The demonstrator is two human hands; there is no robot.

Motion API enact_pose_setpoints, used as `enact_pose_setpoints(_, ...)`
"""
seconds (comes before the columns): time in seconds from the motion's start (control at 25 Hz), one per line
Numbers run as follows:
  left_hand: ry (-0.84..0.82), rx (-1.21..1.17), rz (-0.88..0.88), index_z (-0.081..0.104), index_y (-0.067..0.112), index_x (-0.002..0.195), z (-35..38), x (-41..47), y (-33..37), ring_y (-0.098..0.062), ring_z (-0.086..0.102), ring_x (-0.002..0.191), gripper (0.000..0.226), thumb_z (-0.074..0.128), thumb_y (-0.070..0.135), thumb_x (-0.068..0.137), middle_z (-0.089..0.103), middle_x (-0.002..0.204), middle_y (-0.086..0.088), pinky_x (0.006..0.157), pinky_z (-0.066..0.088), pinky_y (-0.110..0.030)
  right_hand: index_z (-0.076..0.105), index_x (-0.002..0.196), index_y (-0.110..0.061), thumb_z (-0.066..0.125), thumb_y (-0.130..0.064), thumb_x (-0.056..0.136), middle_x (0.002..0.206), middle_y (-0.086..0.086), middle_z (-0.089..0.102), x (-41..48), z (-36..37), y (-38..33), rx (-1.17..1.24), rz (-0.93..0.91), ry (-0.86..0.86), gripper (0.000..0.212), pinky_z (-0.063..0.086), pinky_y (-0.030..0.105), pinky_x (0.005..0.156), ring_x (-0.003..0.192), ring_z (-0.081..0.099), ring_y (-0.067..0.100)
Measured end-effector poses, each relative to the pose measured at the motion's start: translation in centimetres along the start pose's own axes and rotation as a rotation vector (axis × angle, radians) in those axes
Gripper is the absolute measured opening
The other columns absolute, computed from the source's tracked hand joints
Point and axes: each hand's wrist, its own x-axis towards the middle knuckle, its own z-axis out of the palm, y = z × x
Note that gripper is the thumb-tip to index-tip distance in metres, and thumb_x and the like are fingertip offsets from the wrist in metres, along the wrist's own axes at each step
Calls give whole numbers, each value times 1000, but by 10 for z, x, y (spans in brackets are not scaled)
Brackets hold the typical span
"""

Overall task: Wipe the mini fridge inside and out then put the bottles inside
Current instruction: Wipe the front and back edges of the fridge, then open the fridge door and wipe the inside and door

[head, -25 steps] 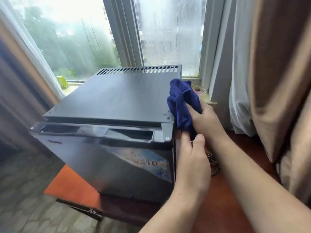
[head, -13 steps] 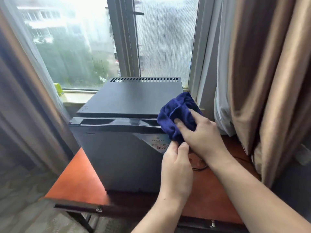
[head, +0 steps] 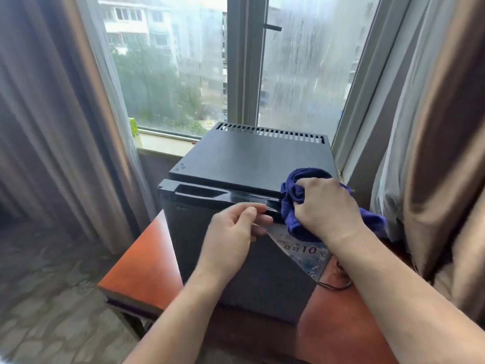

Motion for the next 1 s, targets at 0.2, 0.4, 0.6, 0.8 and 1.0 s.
enact_pose_setpoints(0.2,340,282,156,76,29,100,-87,64,-5,-7,73,87,20,57,24,101,78,89,16,88,56,-34,58,83,-22,58,-23,89,83,-5,60,30,23,-24,120,-181,20,6,37,32,64,88,63,30)
enact_pose_setpoints(0.4,416,398,67,76,36,103,-139,92,-43,-9,68,107,22,56,29,98,74,110,12,103,53,-40,65,94,-25,58,-28,92,97,-2,69,47,47,-81,141,-282,58,8,45,36,66,92,65,27)
enact_pose_setpoints(0.6,199,310,92,75,44,106,-174,105,-66,2,67,94,24,55,32,103,72,113,10,79,54,-19,63,105,-26,57,-30,97,107,0,66,46,72,-162,42,-293,103,11,37,35,67,99,65,29)
enact_pose_setpoints(0.8,-34,369,222,71,38,113,-200,115,-73,16,63,88,19,57,32,102,62,108,11,76,46,-6,64,100,-26,67,-32,92,94,-2,67,14,100,-222,-43,-52,309,10,32,32,65,86,69,29)
enact_pose_setpoints(1.0,-172,319,276,72,28,109,-223,100,-68,9,64,84,15,66,34,97,60,103,6,79,50,-10,70,105,-28,70,-33,91,95,-2,71,-24,87,-253,1,127,346,15,38,33,65,86,70,33)
